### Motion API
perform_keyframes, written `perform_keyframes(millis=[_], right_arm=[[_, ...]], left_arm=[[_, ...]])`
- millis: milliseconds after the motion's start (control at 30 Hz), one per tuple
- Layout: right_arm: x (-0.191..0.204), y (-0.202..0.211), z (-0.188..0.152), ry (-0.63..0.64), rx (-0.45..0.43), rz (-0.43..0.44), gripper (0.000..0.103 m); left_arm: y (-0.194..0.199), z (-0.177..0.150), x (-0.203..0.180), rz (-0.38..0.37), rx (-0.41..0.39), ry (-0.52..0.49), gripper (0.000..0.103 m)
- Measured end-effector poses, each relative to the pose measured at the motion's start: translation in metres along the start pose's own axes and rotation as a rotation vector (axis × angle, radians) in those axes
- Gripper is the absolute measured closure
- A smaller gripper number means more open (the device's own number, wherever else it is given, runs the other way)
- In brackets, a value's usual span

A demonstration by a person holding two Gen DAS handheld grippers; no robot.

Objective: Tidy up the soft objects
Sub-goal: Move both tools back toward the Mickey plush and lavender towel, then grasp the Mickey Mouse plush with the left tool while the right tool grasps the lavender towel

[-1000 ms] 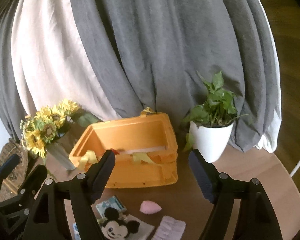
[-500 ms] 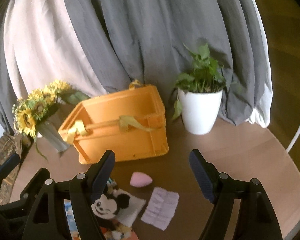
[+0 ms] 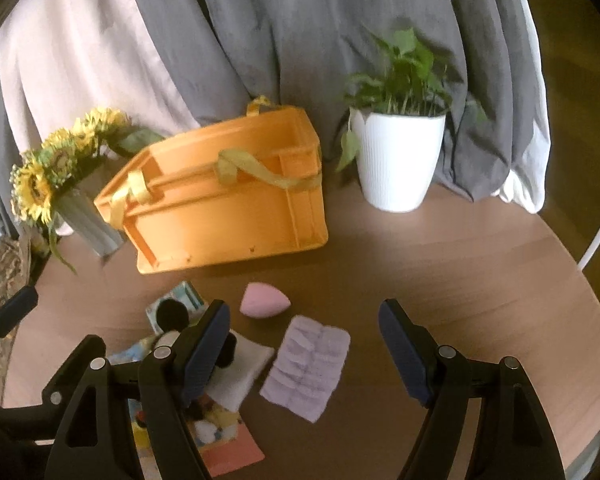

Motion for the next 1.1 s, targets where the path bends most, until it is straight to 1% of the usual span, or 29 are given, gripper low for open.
perform_keyframes(millis=[367,533,833,1000,1033,1100], right_arm=[[-0.003,-0.04,-0.021,-0.014,0.102,0.014,0.026],[-0.006,-0.057,-0.028,-0.022,0.145,0.004,0.026],[-0.006,-0.074,-0.029,-0.018,0.184,0.007,0.026],[-0.007,-0.082,-0.03,-0.021,0.198,0.008,0.026],[-0.006,-0.083,-0.03,-0.019,0.2,0.011,0.026],[-0.005,-0.084,-0.03,-0.013,0.202,0.01,0.027]], left_arm=[[-0.036,-0.024,-0.021,-0.013,0.082,-0.082,0.016],[-0.054,-0.03,-0.025,-0.025,0.117,-0.089,0.016],[-0.079,-0.036,-0.033,-0.052,0.168,-0.088,0.016],[-0.089,-0.036,-0.033,-0.057,0.182,-0.083,0.016],[-0.091,-0.036,-0.033,-0.059,0.186,-0.081,0.017],[-0.095,-0.037,-0.035,-0.069,0.193,-0.077,0.023]])
Point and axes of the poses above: each gripper's, at about its wrist camera, not at the fingertips, and y roughly against the way its jaws point, x to its left, z to its top, the point moved 8 cm from there along -y, roughly the way its jaws point, and after that the axes turned 7 degrees about x, right-handed, at the moved point
